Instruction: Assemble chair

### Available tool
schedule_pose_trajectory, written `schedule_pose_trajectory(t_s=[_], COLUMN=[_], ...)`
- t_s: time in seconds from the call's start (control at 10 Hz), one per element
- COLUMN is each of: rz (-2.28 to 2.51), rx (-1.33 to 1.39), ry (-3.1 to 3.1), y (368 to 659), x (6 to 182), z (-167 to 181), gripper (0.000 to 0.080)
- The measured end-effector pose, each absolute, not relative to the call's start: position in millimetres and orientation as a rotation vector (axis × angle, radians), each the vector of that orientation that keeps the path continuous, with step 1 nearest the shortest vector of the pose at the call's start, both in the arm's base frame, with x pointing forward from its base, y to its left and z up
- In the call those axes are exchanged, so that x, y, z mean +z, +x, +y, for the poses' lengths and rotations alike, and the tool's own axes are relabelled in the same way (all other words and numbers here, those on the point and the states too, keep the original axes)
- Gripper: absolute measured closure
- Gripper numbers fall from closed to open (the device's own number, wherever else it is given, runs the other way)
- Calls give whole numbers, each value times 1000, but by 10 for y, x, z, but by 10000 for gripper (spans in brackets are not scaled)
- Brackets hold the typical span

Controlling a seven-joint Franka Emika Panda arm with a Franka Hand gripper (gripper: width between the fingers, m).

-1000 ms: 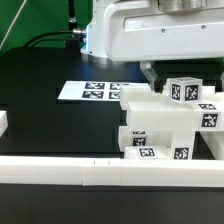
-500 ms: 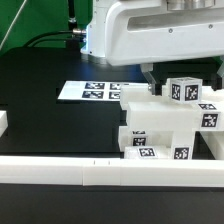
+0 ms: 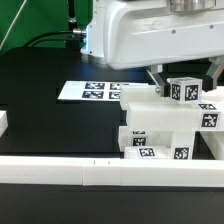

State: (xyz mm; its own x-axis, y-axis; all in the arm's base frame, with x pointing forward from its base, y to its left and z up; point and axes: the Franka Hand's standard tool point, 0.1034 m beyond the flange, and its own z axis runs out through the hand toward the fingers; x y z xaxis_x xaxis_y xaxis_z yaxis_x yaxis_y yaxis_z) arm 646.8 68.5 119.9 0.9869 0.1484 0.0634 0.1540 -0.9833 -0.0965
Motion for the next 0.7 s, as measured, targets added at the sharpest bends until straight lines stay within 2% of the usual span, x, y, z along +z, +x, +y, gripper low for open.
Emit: schedule_pose_trajectory(t_s=[0.1,0.3,0.7], rz=[-230,-168,407], rx=[-85,-82,-48], ry=[-3030,-3032,-2986], y=[6468,6468,6471], x=[1200,1200,1197], z=[684,685,661], gripper=[517,515,515])
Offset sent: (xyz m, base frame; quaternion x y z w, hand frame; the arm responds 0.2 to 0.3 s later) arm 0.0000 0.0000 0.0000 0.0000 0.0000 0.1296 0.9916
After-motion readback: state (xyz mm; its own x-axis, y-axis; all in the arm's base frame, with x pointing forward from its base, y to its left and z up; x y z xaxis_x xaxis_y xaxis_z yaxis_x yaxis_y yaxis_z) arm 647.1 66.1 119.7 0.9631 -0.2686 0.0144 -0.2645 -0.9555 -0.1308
